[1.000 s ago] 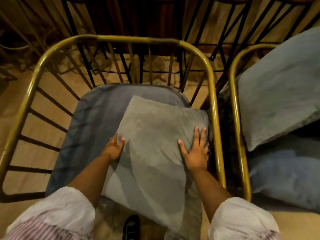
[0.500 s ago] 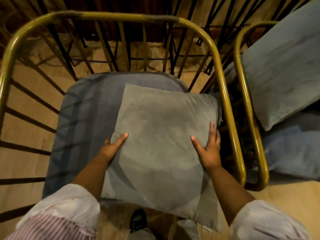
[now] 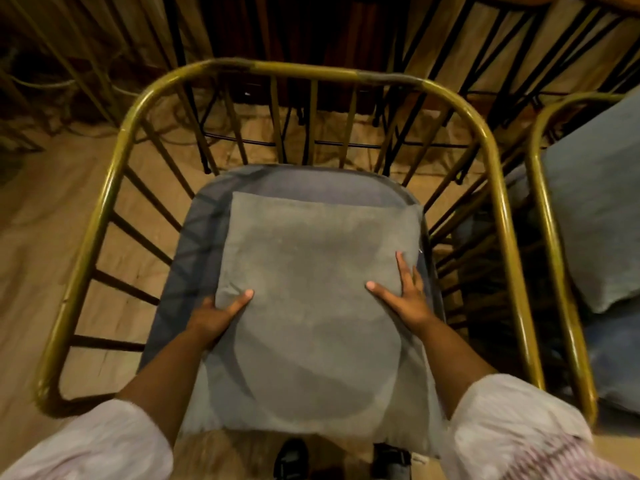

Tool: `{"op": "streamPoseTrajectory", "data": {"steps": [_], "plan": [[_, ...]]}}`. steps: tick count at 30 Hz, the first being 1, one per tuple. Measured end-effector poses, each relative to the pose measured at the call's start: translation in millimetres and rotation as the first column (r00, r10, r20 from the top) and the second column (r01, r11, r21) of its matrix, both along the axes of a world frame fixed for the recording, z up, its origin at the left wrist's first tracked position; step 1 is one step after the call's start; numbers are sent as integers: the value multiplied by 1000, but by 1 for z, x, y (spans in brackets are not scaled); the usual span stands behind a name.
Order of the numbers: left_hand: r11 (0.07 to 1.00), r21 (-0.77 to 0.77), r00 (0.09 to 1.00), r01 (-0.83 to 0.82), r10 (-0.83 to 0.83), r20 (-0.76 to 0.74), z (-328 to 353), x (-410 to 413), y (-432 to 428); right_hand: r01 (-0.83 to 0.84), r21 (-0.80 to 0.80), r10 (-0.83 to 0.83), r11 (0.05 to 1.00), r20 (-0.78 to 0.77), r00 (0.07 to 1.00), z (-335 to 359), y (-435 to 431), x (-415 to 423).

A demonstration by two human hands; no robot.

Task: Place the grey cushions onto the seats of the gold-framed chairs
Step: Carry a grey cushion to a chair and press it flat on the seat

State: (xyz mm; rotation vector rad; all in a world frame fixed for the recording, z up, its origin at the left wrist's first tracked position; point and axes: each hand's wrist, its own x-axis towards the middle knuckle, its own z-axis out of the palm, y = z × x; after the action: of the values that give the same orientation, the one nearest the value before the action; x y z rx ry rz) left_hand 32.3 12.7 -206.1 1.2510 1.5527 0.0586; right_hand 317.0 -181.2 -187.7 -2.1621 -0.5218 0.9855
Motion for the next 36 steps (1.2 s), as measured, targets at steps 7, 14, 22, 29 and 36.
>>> {"op": "streamPoseTrajectory", "data": {"steps": [7,14,22,29,36], "plan": [[998,-14,996,-67,68,62,5,8,-4,197,93,-173,976,-222,960,-9,-10,2],[1000,0,998,24,-24,55,10,3,-11,239,82,-215,967,-228,949,-5,-25,-5],[1000,-8,999,27,-27,17,6,-8,-21,230,68,-213,971,-200,956,-3,-26,-10],[1000,-28,1000,14,-15,-25,-6,2,-21,131,-128,-153,983,-175,973,-15,-25,-10],[975,-132,978,178,-190,-87,11,16,2,28,-135,-51,990,-173,984,21,-19,-3]]}}
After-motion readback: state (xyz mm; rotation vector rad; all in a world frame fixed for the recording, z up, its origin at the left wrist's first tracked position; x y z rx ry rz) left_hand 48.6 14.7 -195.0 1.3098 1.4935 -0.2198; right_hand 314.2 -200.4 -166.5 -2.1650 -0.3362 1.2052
